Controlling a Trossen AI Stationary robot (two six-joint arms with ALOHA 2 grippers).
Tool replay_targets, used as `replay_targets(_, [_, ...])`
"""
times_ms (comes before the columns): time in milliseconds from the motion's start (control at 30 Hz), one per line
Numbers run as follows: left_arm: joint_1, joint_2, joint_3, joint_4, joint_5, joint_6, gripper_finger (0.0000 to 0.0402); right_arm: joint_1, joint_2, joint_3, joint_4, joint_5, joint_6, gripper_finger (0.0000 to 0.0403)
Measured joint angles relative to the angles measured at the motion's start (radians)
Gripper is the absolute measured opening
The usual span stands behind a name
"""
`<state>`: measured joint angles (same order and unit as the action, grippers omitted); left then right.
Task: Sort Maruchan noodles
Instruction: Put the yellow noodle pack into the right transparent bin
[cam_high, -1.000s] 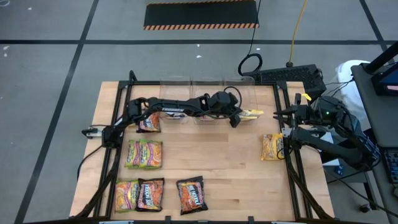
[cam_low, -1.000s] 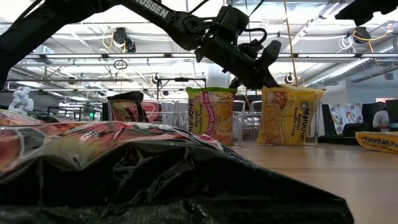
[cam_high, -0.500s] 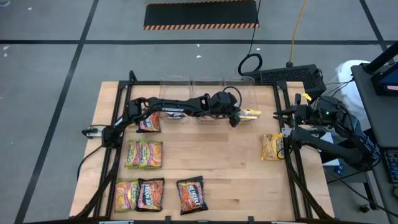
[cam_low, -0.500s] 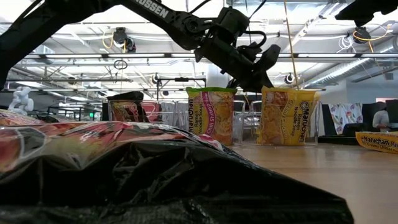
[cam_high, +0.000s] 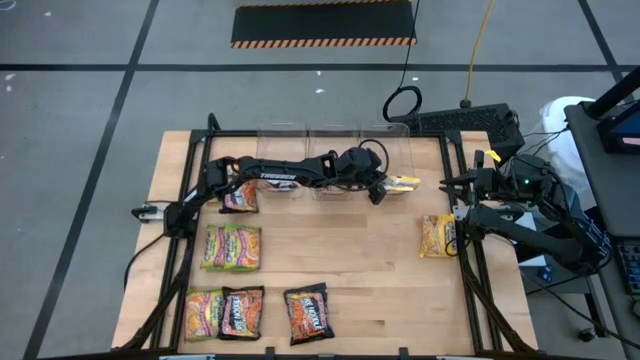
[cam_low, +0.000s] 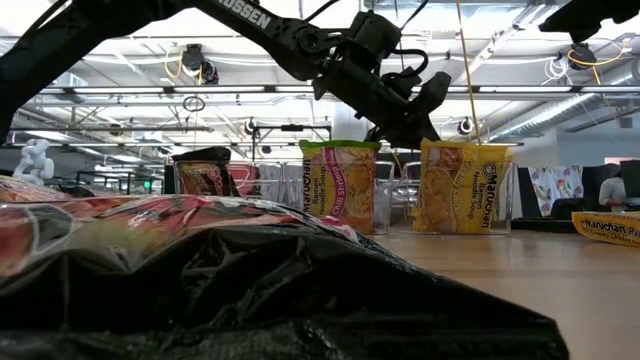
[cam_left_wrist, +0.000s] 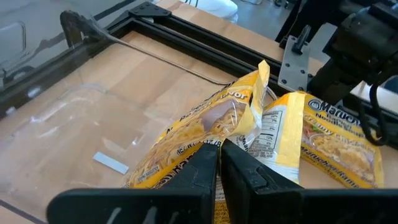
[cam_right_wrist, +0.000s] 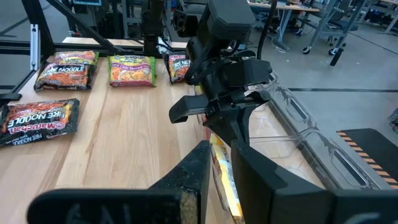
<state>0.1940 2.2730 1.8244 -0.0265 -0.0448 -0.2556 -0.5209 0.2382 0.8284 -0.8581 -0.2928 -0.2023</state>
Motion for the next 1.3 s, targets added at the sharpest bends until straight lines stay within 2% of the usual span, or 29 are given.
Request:
replay_targets(367, [-0.013, 0.0, 0.0, 0.003, -0.001, 0.149, 0.0024, 0.0, 0.0, 0.0, 0.001, -0.001, 0.07, 0.0059])
replay_targets(633, [-0.014, 0.0, 0.0, 0.046, -0.008, 0.142, 0.0024, 0.0, 0.0, 0.0, 0.001, -0.001, 0.086, 0.0059])
replay_targets(1000, [-0.012, 0.0, 0.0, 0.027, -0.008, 0.097, 0.0024, 0.0, 0.0, 0.0, 0.001, -0.001, 0.084, 0.0059])
replay_targets(1300, [-0.014, 0.0, 0.0, 0.028, 0.02, 0.215, 0.0029, 0.0, 0.0, 0.0, 0.027, -0.001, 0.083, 0.0059])
